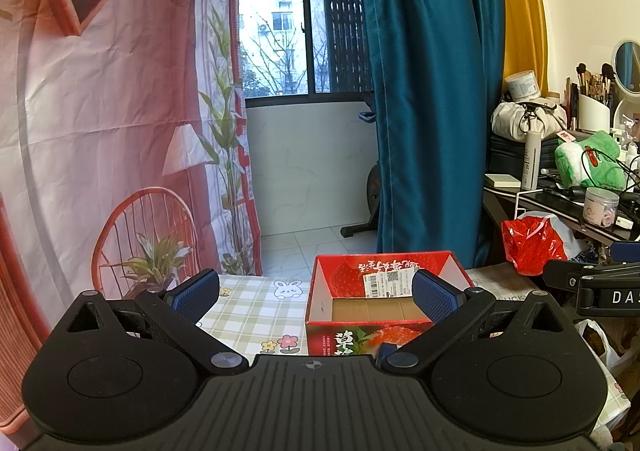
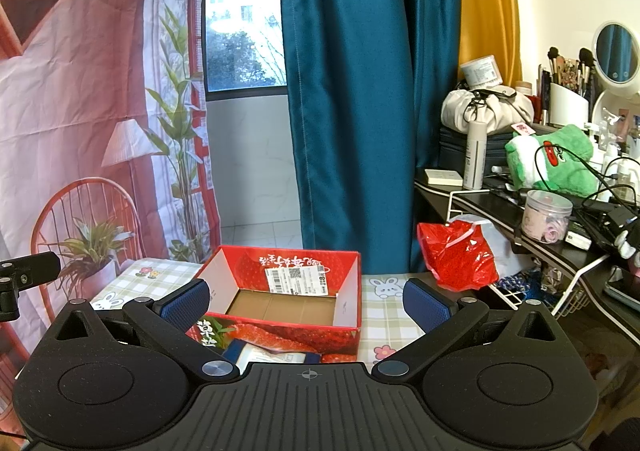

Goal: Organize soft objects

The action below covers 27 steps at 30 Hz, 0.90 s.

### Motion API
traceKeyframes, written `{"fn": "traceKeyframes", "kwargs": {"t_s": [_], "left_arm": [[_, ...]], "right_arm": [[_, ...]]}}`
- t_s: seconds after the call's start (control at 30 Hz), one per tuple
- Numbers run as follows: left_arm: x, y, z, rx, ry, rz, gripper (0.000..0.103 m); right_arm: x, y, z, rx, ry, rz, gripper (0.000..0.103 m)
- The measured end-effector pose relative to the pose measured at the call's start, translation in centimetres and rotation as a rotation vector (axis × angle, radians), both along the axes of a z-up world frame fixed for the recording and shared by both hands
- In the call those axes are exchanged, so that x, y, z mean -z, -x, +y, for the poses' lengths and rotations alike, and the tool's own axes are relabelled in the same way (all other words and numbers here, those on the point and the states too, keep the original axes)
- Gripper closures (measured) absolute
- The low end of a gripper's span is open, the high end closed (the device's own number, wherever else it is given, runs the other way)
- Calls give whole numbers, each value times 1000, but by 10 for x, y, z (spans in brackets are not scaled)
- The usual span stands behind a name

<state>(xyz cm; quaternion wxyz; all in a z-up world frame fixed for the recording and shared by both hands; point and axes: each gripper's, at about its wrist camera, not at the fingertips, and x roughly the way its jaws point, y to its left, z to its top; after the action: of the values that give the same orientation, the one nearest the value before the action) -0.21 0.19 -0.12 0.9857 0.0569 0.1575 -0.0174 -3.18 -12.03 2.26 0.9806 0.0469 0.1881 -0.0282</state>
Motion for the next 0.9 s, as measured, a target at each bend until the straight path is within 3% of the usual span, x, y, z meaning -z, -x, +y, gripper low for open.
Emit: {"fn": "traceKeyframes", "kwargs": {"t_s": [0.47,0.67,0.9], "left_arm": [[4,-5,3,6,9,29,0],[11,-14,6,10,55,38,0],[24,-26,7,-8,110,-11,0]], "right_arm": [[0,0,0,1,-5,-2,0],[9,-6,-3,-28,-33,-7,0],[23,-21,-8,-82,-67,-46,0]]}}
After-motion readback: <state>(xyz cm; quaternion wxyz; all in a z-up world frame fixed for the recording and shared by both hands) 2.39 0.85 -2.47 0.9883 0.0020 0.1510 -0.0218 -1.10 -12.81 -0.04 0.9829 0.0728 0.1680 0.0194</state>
